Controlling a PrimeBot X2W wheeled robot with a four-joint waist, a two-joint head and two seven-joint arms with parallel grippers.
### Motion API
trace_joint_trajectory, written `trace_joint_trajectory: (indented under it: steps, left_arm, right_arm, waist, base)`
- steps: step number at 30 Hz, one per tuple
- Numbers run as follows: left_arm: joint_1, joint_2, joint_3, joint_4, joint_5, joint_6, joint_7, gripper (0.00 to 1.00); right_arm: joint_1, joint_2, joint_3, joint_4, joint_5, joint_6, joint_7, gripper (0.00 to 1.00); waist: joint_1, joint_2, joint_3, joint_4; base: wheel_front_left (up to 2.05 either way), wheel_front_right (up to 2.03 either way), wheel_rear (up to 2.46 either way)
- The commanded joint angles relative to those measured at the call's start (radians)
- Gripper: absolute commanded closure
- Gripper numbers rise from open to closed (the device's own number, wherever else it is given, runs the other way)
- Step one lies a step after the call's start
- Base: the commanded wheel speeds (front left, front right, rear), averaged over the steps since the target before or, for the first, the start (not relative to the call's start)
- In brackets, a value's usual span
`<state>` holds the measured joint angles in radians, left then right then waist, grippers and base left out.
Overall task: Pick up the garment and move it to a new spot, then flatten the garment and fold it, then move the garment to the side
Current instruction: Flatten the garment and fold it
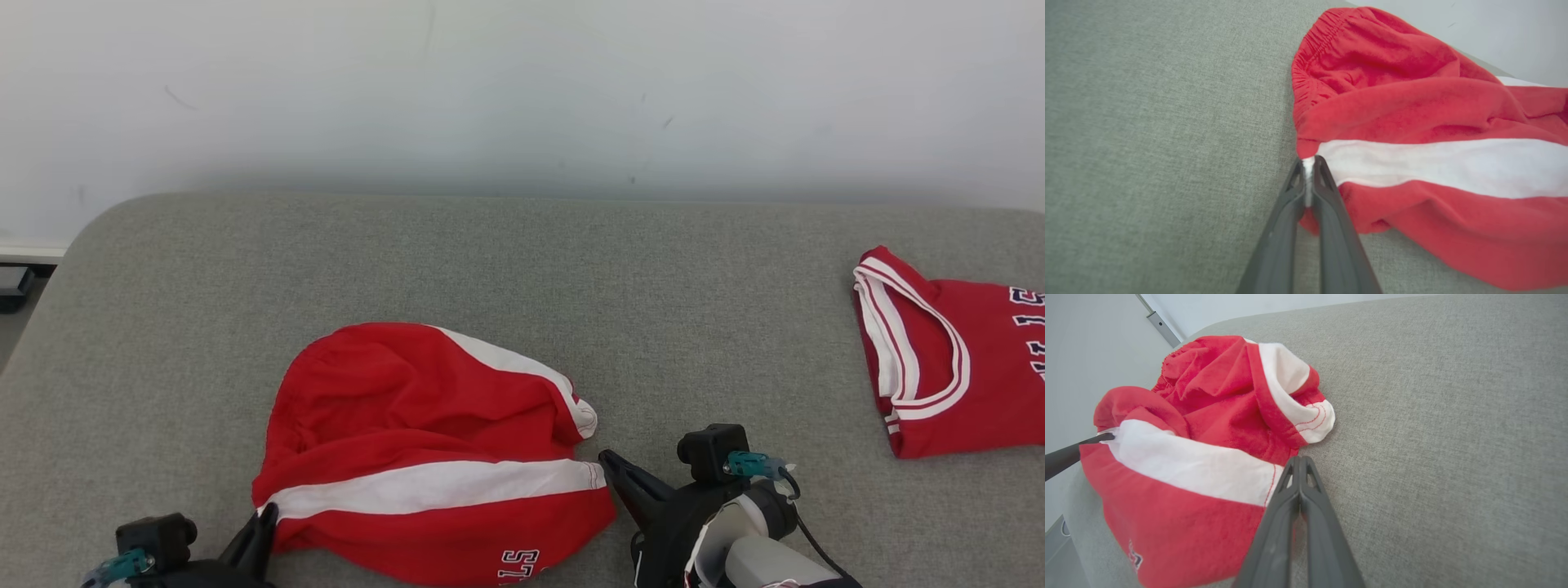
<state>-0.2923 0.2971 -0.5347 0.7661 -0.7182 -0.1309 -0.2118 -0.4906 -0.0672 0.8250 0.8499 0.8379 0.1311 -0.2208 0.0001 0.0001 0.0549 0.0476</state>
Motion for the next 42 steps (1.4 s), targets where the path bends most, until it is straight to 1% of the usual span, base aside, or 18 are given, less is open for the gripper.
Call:
trace_joint_trajectory:
  steps: [1,5,6,7,8,9,14,19,26,32,33,34,35,36,37,38,42]
  left_arm:
    - [-0.012,0.009,-0.006,-0.002,-0.009,0.002,-0.005,1.0]
    - [-0.019,0.019,-0.03,0.003,-0.029,0.002,-0.013,1.0]
    - [-0.02,0.021,-0.034,0.006,-0.032,0.002,-0.016,1.0]
    - [-0.021,0.023,-0.037,0.011,-0.033,0.002,-0.018,1.0]
    - [-0.025,0.027,-0.036,0.019,-0.03,0.002,-0.022,0.67]
    - [-0.028,0.026,-0.033,0.026,-0.028,0.002,-0.024,0.0]
    - [-0.034,0.023,-0.035,0.047,-0.014,0.005,-0.038,0.0]
    - [-0.033,0.026,-0.039,0.038,-0.005,0.012,-0.043,0.0]
    - [-0.035,0.018,-0.054,0.021,-0.011,0.014,-0.018,0.0]
    - [-0.04,0.014,-0.066,0.014,-0.016,0.012,0.002,0.0]
    - [-0.04,0.014,-0.067,0.013,-0.017,0.012,0.006,0.0]
    - [-0.04,0.013,-0.07,0.015,-0.022,0.011,0.015,0.04]
    - [-0.039,0.01,-0.073,0.015,-0.027,0.009,0.021,0.47]
    - [-0.04,0.01,-0.074,0.014,-0.028,0.011,0.024,0.73]
    - [-0.041,0.012,-0.075,0.014,-0.026,0.011,0.022,0.94]
    - [-0.04,0.011,-0.075,0.015,-0.031,0.01,0.022,1.0]
    - [-0.038,0.01,-0.082,0.021,-0.031,0.009,0.02,1.0]
  right_arm:
    - [-0.012,-0.007,0.005,0.006,0.009,-0.001,-0.006,1.0]
    - [-0.017,-0.011,0.039,0.008,0.044,-0.001,-0.005,1.0]
    - [-0.02,-0.014,0.046,0.006,0.054,-0.001,-0.006,0.83]
    - [-0.023,-0.017,0.052,0.004,0.062,-0.001,-0.007,0.52]
    - [-0.023,-0.019,0.058,0.003,0.07,-0.001,-0.004,0.0]
    - [-0.023,-0.021,0.066,0.002,0.078,-0.001,0.0,0.0]
    - [-0.023,-0.04,0.094,-0.011,0.121,-0.001,0.004,0.0]
    - [-0.019,-0.056,0.121,-0.029,0.161,-0.001,0.015,0.0]
    - [-0.022,-0.062,0.163,-0.037,0.211,-0.001,0.051,0.0]
    - [-0.041,-0.059,0.193,-0.019,0.239,-0.001,0.065,0.0]
    - [-0.043,-0.058,0.198,-0.018,0.244,-0.001,0.066,0.04]
    - [-0.044,-0.057,0.203,-0.017,0.25,-0.001,0.066,0.53]
    - [-0.046,-0.057,0.208,-0.017,0.253,-0.001,0.067,0.74]
    - [-0.047,-0.057,0.214,-0.018,0.255,-0.001,0.068,1.0]
    - [-0.047,-0.056,0.219,-0.02,0.264,-0.001,0.069,1.0]
    - [-0.047,-0.056,0.224,-0.022,0.269,-0.001,0.069,1.0]
    - [-0.051,-0.063,0.242,-0.026,0.292,-0.001,0.066,1.0]
  waist:
    - [-0.0001,-0.0001,-0.001,0.0]
    - [-0.0001,-0.0001,-0.005,0.002]
    - [-0.0001,-0.0001,-0.006,0.002]
    - [-0.0001,-0.0001,-0.007,0.002]
    - [-0.0001,-0.0001,-0.007,0.002]
    - [-0.0001,-0.0001,-0.008,0.003]
    - [-0.0001,-0.0001,-0.012,0.005]
    - [-0.0001,-0.0001,-0.011,0.01]
    - [-0.0001,-0.0001,-0.004,0.017]
    - [-0.0001,-0.0001,0.0,0.017]
    - [-0.0001,-0.0001,0.0,0.017]
    - [-0.0001,-0.0001,0.0,0.018]
    - [-0.0001,-0.0001,0.0,0.018]
    - [-0.0001,-0.0001,0.0,0.019]
    - [-0.0001,-0.0001,-0.001,0.02]
    - [-0.0001,-0.0001,-0.001,0.021]
    - [-0.0001,-0.0001,-0.003,0.024]
  base:
    - [0.0,0.0,0.0]
    - [0.0,0.0,0.0]
    - [0.0,0.0,0.0]
    - [0.0,0.0,0.0]
    - [0.0,0.0,0.0]
    - [0.0,0.0,0.0]
    - [0.0,0.0,0.0]
    - [0.0,0.0,0.0]
    - [0.0,0.0,0.0]
    - [0.0,0.0,0.0]
    - [0.0,0.0,0.0]
    - [0.0,0.0,0.0]
    - [0.0,0.0,0.0]
    - [0.0,0.0,0.0]
    - [0.0,0.0,0.0]
    - [0.0,0.0,0.0]
    - [0.0,0.0,0.0]
